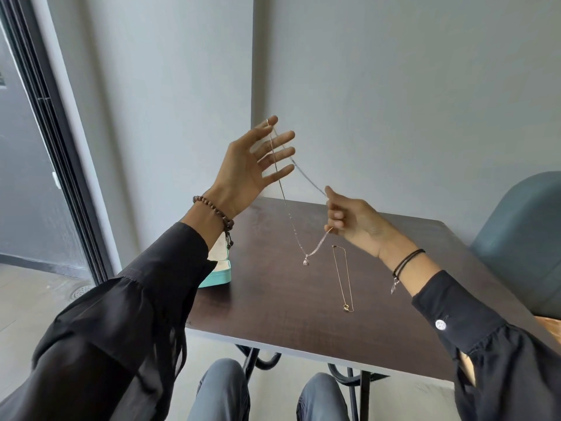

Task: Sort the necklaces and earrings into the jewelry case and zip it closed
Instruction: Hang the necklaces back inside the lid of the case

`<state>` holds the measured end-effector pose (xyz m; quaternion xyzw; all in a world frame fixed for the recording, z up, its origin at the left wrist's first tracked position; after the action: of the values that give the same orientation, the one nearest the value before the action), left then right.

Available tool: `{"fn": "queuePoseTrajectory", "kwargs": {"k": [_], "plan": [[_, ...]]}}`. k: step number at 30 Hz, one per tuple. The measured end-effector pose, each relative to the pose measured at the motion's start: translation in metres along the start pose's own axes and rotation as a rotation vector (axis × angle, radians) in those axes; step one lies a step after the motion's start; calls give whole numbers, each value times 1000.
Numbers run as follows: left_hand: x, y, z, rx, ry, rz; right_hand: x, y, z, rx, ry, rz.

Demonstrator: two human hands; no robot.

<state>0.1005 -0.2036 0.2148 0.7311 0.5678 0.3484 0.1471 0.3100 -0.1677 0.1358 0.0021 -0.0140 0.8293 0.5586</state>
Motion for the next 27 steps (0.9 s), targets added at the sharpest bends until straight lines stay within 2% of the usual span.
{"fn": "queuePoseTrajectory", "kwargs": {"k": [3, 7, 11, 15, 18, 22, 27], "plan": [[2, -6, -3, -60, 40, -63, -3, 3, -13, 43, 31, 50], [4, -19, -5, -71, 86, -144, -4, 3, -22, 27, -9, 35], [5, -26, -1, 30, 88, -162, -7, 8, -9, -198, -87, 16], [5, -21, 19, 235, 10, -116, -9, 21, 23, -458, -212, 53], [2, -17, 39, 364, -104, -56, -10, 34, 49, -557, -300, 47], [-3, -14, 57, 433, -221, 6, -6, 38, 71, -629, -366, -20], [-7, -11, 60, 462, -272, -1, 0, 28, 74, -565, -347, -106]]}}
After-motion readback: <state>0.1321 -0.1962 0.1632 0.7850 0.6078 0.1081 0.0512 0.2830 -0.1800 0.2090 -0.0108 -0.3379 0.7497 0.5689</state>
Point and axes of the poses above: each hand's wrist, its own x-axis towards the middle knuckle, its own y-axis out of the palm, z = x × y, the point moved 5 cm from there along x, towards the middle knuckle, and after that the axes turned 11 degrees about -x, right-handed, at the moved point
